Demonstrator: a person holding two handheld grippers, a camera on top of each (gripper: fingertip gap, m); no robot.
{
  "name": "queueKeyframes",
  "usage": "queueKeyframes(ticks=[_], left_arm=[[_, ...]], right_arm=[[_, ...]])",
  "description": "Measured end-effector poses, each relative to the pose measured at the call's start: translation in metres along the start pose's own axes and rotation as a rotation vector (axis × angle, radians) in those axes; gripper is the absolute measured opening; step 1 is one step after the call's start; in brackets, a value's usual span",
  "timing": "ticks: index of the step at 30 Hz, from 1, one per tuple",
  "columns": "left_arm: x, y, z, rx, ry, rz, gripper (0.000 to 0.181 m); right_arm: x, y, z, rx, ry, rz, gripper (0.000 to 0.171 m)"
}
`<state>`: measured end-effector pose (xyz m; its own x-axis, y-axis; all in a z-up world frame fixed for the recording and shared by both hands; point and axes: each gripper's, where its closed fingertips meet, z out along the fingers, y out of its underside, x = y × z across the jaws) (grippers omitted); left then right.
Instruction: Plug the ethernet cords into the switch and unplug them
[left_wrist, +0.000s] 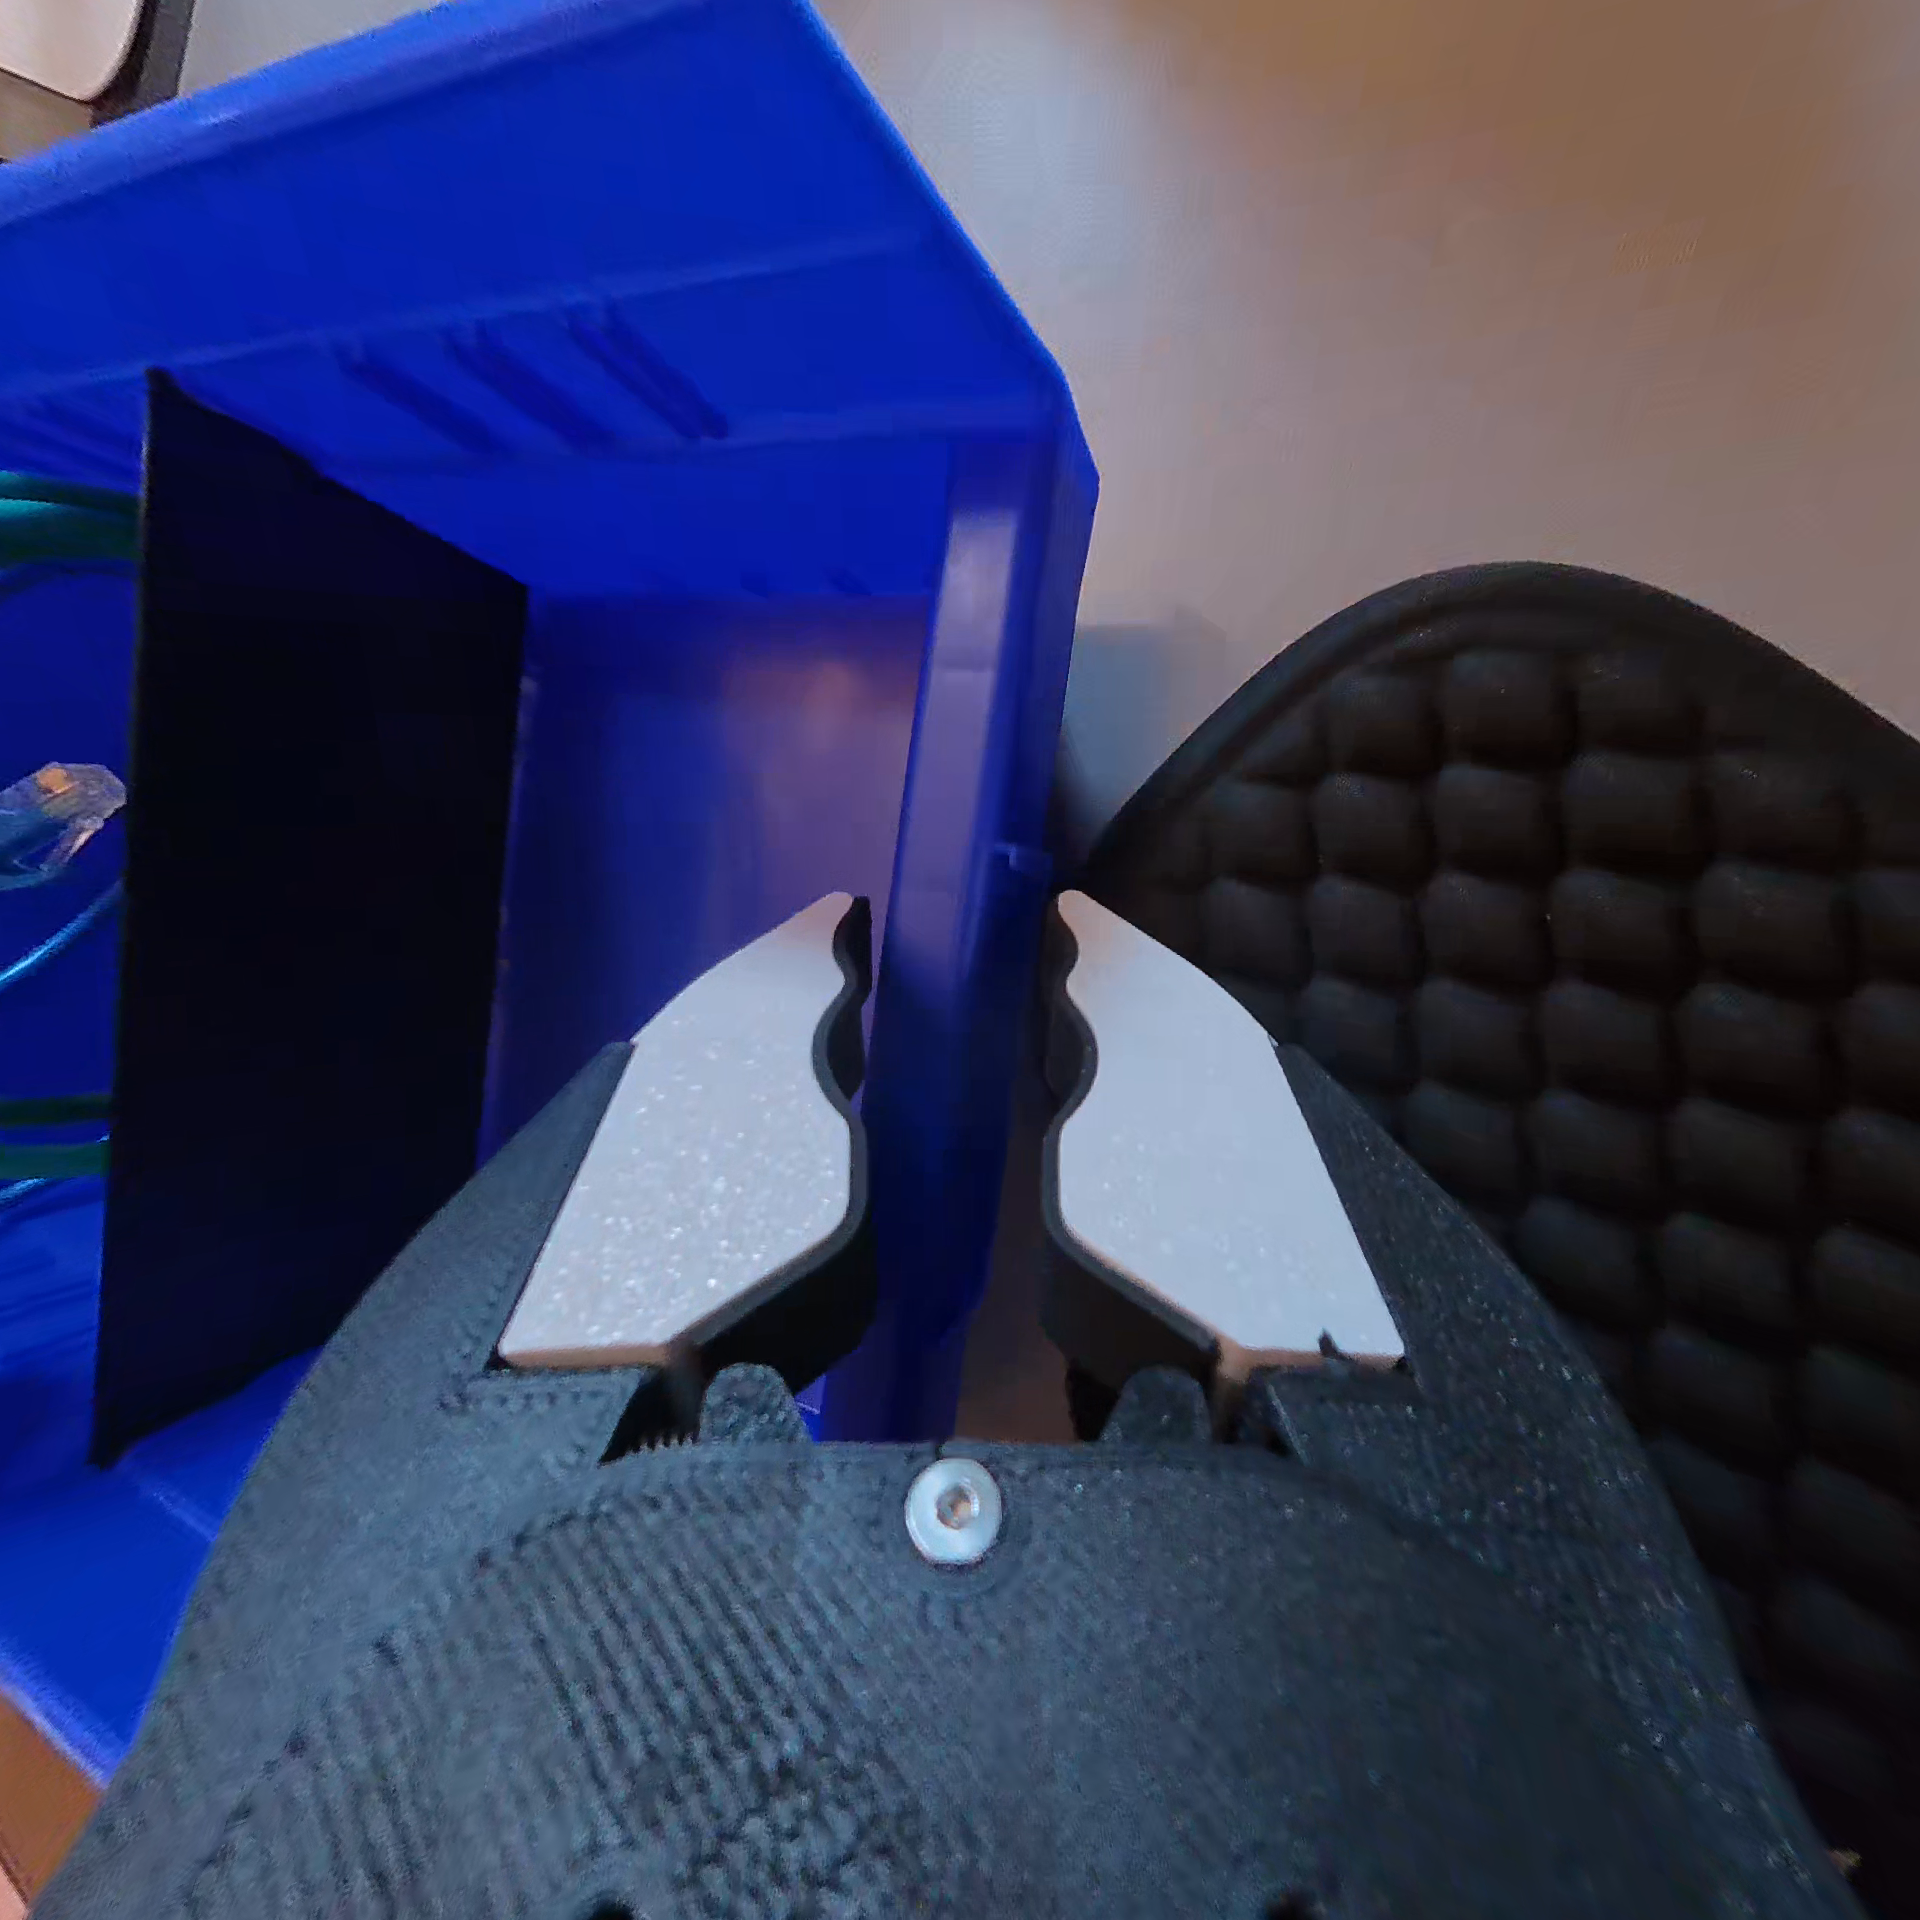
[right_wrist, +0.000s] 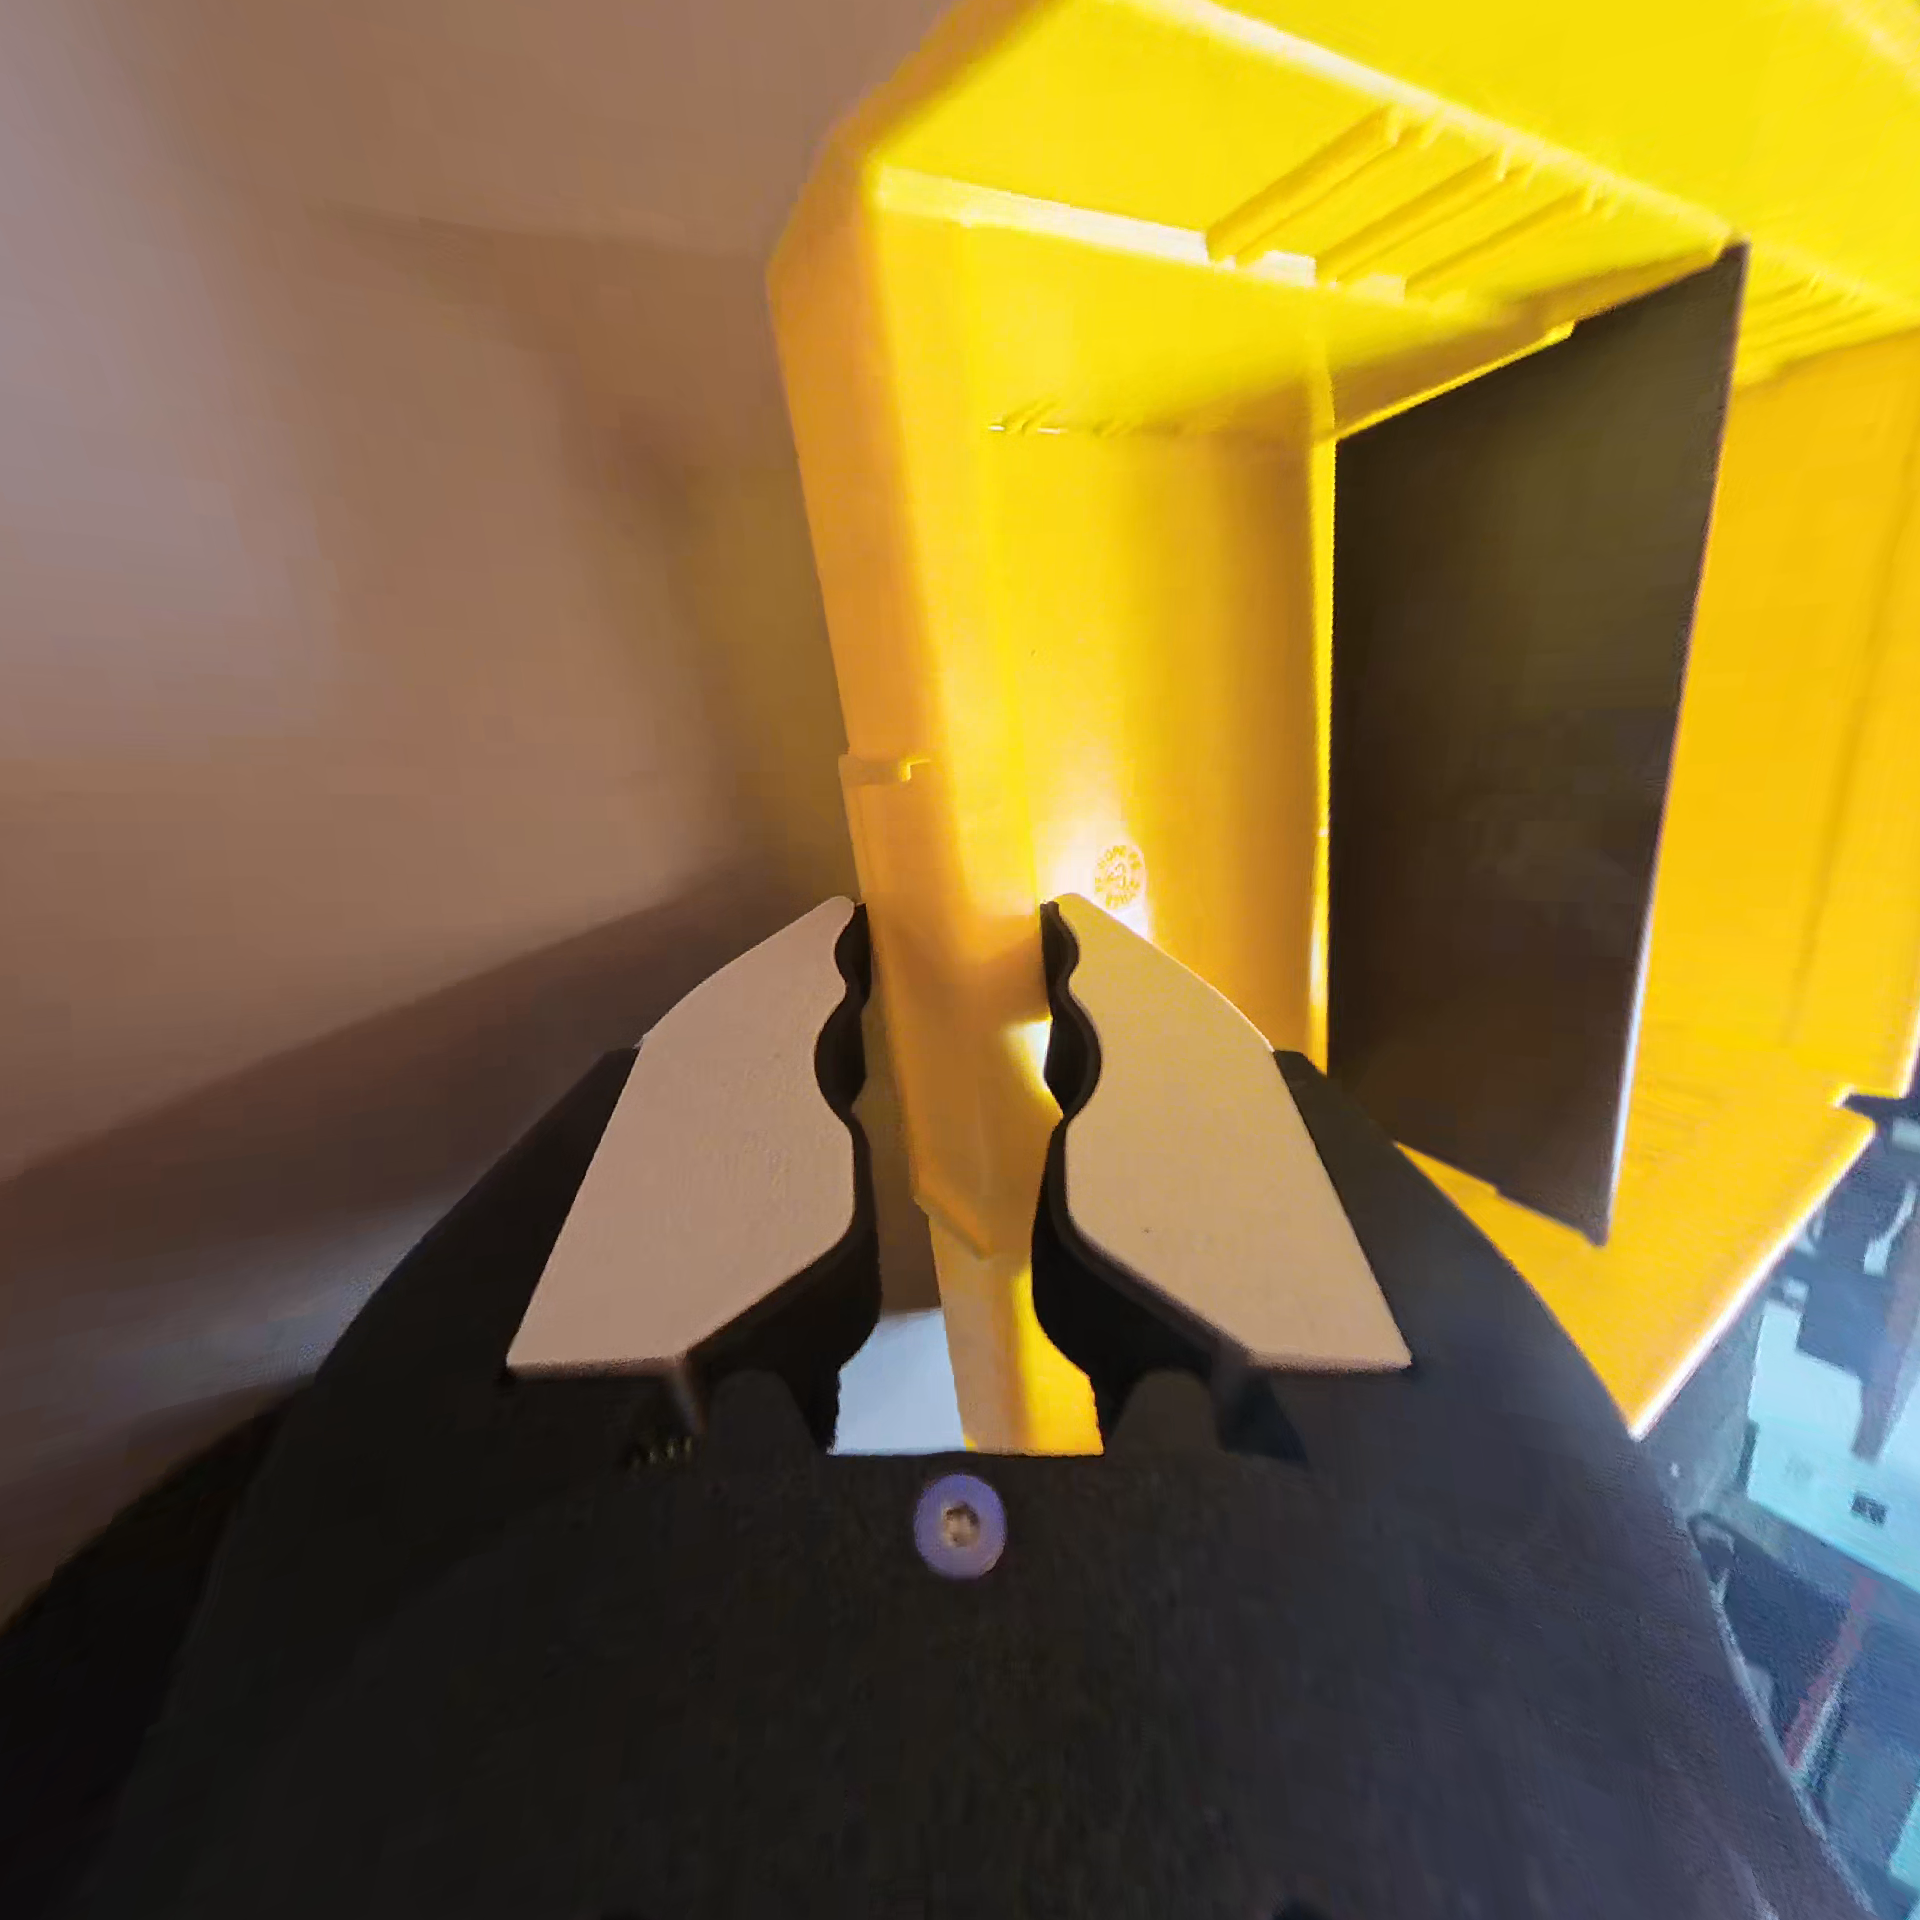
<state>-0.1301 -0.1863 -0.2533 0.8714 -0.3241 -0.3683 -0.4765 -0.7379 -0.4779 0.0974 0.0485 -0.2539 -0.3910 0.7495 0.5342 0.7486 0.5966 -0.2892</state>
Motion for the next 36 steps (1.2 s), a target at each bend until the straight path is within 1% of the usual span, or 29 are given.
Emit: queueKeyframes(ticks=[4, 6, 9, 14, 18, 19, 20, 23, 25, 27, 32, 36], left_arm=[[0.000, -0.001, 0.004, 0.009, 0.007, -0.014, 0.032], [-0.001, -0.002, 0.006, 0.006, 0.015, -0.015, 0.031], [-0.002, -0.003, 0.012, 0.005, 0.031, -0.017, 0.030], [-0.013, -0.007, 0.020, 0.002, 0.043, -0.028, 0.029], [-0.032, -0.013, 0.032, -0.010, 0.026, -0.041, 0.029], [-0.038, -0.014, 0.035, -0.012, 0.021, -0.043, 0.029], [-0.043, -0.014, 0.038, -0.014, 0.019, -0.043, 0.029], [-0.060, -0.016, 0.047, -0.020, 0.018, -0.041, 0.029], [-0.071, -0.018, 0.054, -0.025, 0.016, -0.028, 0.028], [-0.081, -0.021, 0.060, -0.027, 0.012, 0.003, 0.028], [-0.101, -0.029, 0.074, -0.019, 0.022, 0.042, 0.028], [-0.114, -0.034, 0.082, -0.008, 0.019, 0.065, 0.028]], right_arm=[[0.022, 0.035, 0.002, -0.014, 0.053, 0.080, 0.030], [0.040, 0.047, 0.010, -0.004, 0.059, 0.134, 0.030], [0.070, 0.068, 0.022, -0.043, 0.083, 0.150, 0.031], [0.115, 0.088, 0.046, -0.090, 0.120, 0.174, 0.031], [0.148, 0.093, 0.060, -0.133, 0.209, 0.182, 0.033], [0.153, 0.086, 0.058, -0.106, 0.229, 0.216, 0.033], [0.156, 0.073, 0.054, -0.041, 0.235, 0.267, 0.033], [0.159, 0.024, 0.027, 0.212, 0.225, 0.428, 0.035], [0.155, -0.003, 0.008, 0.371, 0.201, 0.509, 0.035], [0.146, -0.020, -0.003, 0.473, 0.171, 0.574, 0.035], [0.125, -0.038, -0.010, 0.603, 0.101, 0.667, 0.035], [0.128, -0.031, -0.007, 0.632, 0.155, 0.672, 0.034]])
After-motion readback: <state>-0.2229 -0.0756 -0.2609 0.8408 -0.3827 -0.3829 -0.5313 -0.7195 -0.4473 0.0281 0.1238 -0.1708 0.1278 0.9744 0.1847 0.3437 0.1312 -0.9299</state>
